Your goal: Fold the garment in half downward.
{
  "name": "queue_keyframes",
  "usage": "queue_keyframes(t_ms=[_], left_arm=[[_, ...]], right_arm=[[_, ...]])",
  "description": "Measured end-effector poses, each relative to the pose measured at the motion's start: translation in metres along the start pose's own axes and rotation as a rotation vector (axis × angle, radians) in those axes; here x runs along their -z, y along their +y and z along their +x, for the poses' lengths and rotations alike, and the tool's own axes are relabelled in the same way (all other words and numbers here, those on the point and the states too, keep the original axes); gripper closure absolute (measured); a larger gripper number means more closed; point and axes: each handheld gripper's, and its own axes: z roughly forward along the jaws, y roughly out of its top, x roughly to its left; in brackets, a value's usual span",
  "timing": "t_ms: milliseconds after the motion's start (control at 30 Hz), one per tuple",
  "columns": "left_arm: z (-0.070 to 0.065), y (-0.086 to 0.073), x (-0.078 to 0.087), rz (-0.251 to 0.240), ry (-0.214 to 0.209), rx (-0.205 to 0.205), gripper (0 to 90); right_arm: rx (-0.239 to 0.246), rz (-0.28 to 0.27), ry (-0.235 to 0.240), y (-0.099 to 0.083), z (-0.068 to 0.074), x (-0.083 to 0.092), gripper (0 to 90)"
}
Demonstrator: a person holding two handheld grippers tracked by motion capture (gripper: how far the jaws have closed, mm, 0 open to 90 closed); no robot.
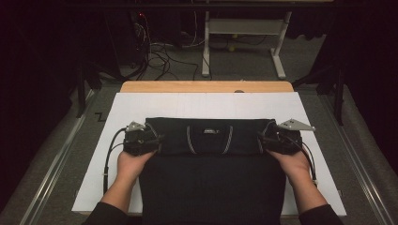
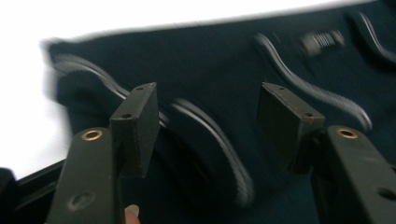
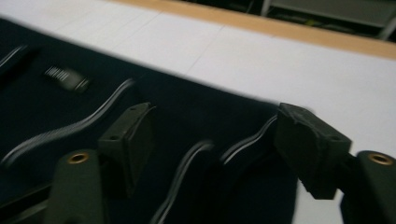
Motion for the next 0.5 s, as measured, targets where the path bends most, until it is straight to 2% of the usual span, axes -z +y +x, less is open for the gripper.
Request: queue_keyframes(t_ms=[33,100,167,233,333,400,500], left_arm=[[-0.004,-0.003,-0.002,0.032,-0.01,-0.025,36.3],[-0.011,-0.009,-0.006,0.085,0.016,-0.066,36.3],[-0.011,-0.016,-0.008,0.108,0.015,-0.055,36.7],[-0.012,-0.019,-0.008,0.099,0.023,-0.065,38.4],[-0.012,-0.019,-0.008,0.103,0.018,-0.08,47.2],[-0.011,-0.019,-0.008,0.103,0.01,-0.073,53.2],[-0.013,-0.019,-0.009,0.102,0.021,-0.09,61.1]], right_arm=[[0.005,0.012,0.013,-0.004,0.004,0.002,32.7],[0.024,0.045,0.022,-0.013,0.01,0.004,34.3],[0.019,0.081,0.039,-0.022,0.013,0.004,36.2],[0.019,0.128,0.051,-0.031,0.014,0.001,38.8],[0.019,0.184,0.062,-0.038,0.016,-0.006,44.5],[0.021,0.189,0.054,-0.04,0.017,-0.008,50.8],[0.026,0.181,0.052,-0.04,0.017,-0.007,61.1]])
